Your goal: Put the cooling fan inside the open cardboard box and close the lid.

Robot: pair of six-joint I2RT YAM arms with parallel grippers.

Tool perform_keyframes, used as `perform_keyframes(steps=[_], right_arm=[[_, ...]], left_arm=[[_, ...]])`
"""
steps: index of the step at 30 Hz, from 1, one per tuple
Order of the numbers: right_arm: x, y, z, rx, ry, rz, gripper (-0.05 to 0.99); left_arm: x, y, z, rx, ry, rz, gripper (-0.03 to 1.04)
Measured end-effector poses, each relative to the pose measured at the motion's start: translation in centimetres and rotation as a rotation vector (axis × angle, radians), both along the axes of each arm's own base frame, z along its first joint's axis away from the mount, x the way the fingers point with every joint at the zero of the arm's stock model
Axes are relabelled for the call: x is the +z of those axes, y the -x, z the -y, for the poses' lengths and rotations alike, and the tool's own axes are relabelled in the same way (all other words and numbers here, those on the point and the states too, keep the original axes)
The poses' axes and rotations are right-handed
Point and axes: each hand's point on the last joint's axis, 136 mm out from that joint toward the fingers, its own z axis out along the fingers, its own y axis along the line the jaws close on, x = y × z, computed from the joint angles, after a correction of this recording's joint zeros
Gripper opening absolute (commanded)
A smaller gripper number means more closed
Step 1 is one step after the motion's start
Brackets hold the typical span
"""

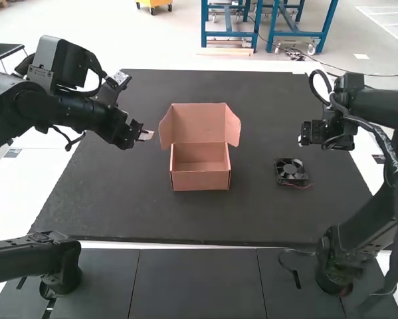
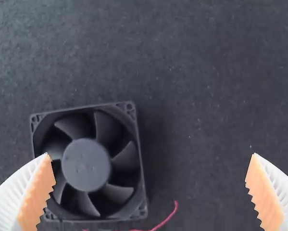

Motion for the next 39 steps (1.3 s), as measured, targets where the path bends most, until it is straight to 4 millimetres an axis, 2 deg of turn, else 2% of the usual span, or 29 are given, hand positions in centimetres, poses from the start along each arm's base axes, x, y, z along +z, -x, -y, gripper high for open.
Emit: perform_keyframes(steps=[5, 12, 18, 28, 39], right_arm=[[-0.5, -0.8, 0.1, 0.0, 0.002, 0.014, 0.9], [-4.5, -0.3, 0.1, -0.002, -0.008, -0.093, 0.9], [-6.2, 0.6, 0.3, -0.011, -0.001, -0.167, 0.9], [-7.0, 1.8, 3.1, -0.087, 0.044, -0.235, 0.89], [-7.3, 0.5, 3.4, -0.076, 0.051, -0.275, 0.89]], left_arm=[[-0.3, 0.2, -0.1, 0.011, 0.012, -0.009, 0.94], [-0.3, 0.6, -0.2, 0.028, 0.031, -0.015, 0.94], [-0.3, 0.5, -0.2, 0.034, 0.039, -0.018, 0.94], [0.2, 0.2, -0.1, 0.043, 0.059, -0.003, 0.94], [0.6, 0.3, -0.1, 0.058, 0.083, 0.002, 0.94]])
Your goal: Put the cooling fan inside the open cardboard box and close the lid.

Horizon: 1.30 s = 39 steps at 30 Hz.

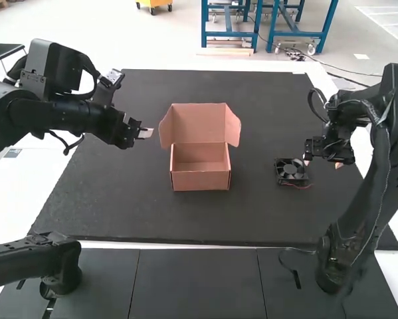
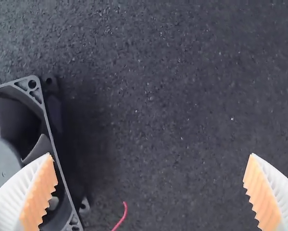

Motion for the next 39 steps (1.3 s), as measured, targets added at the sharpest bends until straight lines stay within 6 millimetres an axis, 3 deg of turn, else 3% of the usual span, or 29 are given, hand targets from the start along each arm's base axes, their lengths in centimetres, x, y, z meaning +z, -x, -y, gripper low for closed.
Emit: perform_keyframes(steps=[21, 39], right_arm=[[-2.0, 1.2, -1.9, 0.049, -0.051, -0.113, 0.89], [-2.8, 0.7, -1.9, 0.054, -0.058, -0.138, 0.89]], left_arm=[[0.3, -0.2, 0.1, 0.008, 0.015, 0.006, 0.94], [0.3, -0.2, 0.1, 0.024, 0.033, -0.007, 0.94]])
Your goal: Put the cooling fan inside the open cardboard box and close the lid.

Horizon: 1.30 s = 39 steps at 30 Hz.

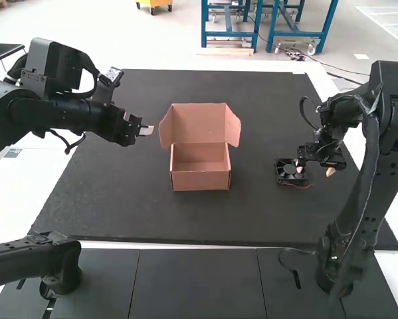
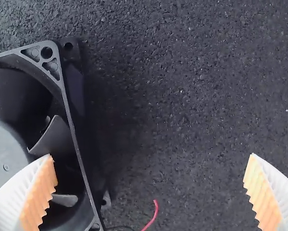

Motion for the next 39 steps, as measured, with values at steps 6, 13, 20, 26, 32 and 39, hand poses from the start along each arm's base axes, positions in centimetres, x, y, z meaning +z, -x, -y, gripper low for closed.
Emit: perform_keyframes(steps=[6, 13, 20, 26, 32, 39], right_arm=[[-0.2, 0.4, -0.3, 0.005, -0.019, -0.023, 0.75], [-0.3, 0.6, -1.0, 0.01, -0.059, -0.039, 0.6], [-0.5, 0.9, -1.4, 0.015, -0.082, -0.052, 0.5], [-0.7, 1.0, -2.0, 0.023, -0.114, -0.056, 0.2], [-0.7, 0.9, -2.7, 0.028, -0.149, -0.053, -0.02], [-0.9, 0.7, -2.8, 0.025, -0.154, -0.061, -0.02]], left_arm=[[0.0, 0.0, 0.0, 0.001, 0.0, 0.0, 0.94], [0.0, 0.0, 0.0, 0.002, 0.003, -0.001, 0.94], [0.2, 0.0, 0.0, 0.006, 0.009, -0.001, 0.94], [1.4, -0.1, 0.1, 0.006, 0.021, 0.026, 0.94], [1.6, -0.1, 0.1, 0.006, 0.022, 0.029, 0.94], [1.6, -0.1, 0.1, 0.007, 0.023, 0.027, 0.94]])
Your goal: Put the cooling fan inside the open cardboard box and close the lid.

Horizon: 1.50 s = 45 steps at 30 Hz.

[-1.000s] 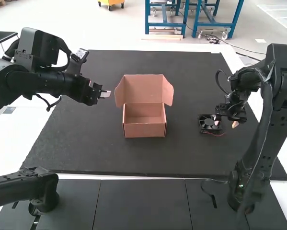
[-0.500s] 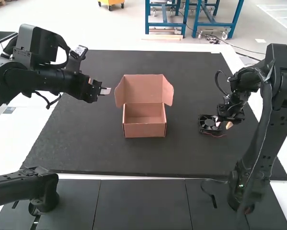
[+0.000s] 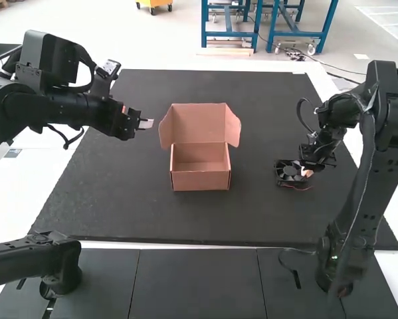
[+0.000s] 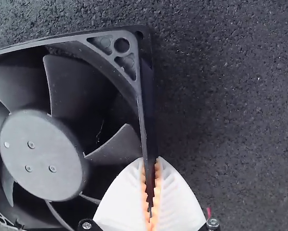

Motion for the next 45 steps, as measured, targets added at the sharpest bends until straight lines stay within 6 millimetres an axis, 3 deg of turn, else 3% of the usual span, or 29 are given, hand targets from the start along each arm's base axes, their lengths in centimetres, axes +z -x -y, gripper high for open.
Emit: perform_keyframes(steps=[9, 13, 24, 27, 35, 45], right_arm=[[0.5, 0.6, -0.7, -0.023, -0.042, -0.055, -0.02], [1.9, 0.1, -1.0, -0.043, -0.063, -0.02, -0.02], [12.5, 0.7, -2.6, -0.09, -0.124, 0.228, -0.02], [14.0, 2.2, -3.5, -0.091, -0.141, 0.257, -0.02], [14.8, 7.5, -7.3, -0.076, -0.224, 0.264, -0.02], [15.8, 13.0, -14.8, 0.046, -0.379, 0.19, -0.02]], left_arm=[[0.0, 0.0, 0.0, 0.005, 0.007, -0.005, 0.93], [0.1, -0.1, 0.0, 0.007, 0.011, -0.001, 0.94], [-1.3, -1.2, -0.1, 0.042, 0.035, -0.002, 0.94], [-2.3, -1.8, -0.3, 0.063, 0.041, -0.021, 0.94], [-3.8, -2.8, -0.7, 0.103, 0.045, -0.058, 0.94], [-3.6, -3.1, -0.9, 0.124, 0.065, -0.057, 0.94]])
